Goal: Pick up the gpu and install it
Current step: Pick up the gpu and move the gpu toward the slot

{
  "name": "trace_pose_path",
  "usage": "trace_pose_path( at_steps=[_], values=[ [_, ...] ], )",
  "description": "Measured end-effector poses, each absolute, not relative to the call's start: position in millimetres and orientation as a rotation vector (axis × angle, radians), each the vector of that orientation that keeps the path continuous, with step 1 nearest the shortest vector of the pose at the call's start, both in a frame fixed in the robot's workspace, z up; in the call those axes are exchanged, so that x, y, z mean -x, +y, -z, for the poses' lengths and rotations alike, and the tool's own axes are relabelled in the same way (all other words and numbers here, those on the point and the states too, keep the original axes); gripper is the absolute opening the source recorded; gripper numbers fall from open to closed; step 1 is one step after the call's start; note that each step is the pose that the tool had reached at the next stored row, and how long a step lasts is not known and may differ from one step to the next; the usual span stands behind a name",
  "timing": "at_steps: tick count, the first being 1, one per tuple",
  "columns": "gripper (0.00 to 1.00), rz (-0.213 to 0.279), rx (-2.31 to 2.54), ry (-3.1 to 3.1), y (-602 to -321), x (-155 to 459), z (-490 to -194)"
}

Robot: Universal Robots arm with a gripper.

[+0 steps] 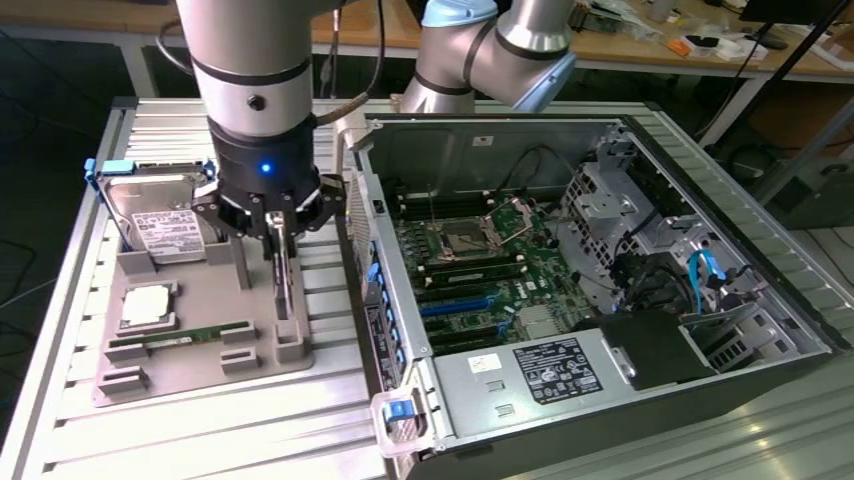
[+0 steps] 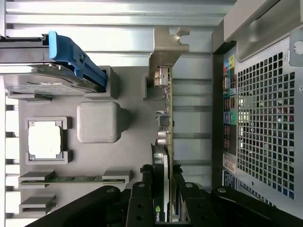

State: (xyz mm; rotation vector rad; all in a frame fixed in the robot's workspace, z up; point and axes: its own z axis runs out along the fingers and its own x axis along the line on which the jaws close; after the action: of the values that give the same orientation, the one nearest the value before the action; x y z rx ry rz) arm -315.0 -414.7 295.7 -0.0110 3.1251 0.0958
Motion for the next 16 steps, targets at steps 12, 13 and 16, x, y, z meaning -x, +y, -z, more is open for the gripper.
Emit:
trace_pose_path(
  at_steps=[12, 13, 16],
  values=[
    [0.27, -0.096, 0.011, 3.125, -415, 315, -327],
    [0.27, -0.096, 0.011, 3.125, -415, 315, -330],
    [0.27, -0.096, 0.011, 3.125, -415, 315, -340]
  ],
)
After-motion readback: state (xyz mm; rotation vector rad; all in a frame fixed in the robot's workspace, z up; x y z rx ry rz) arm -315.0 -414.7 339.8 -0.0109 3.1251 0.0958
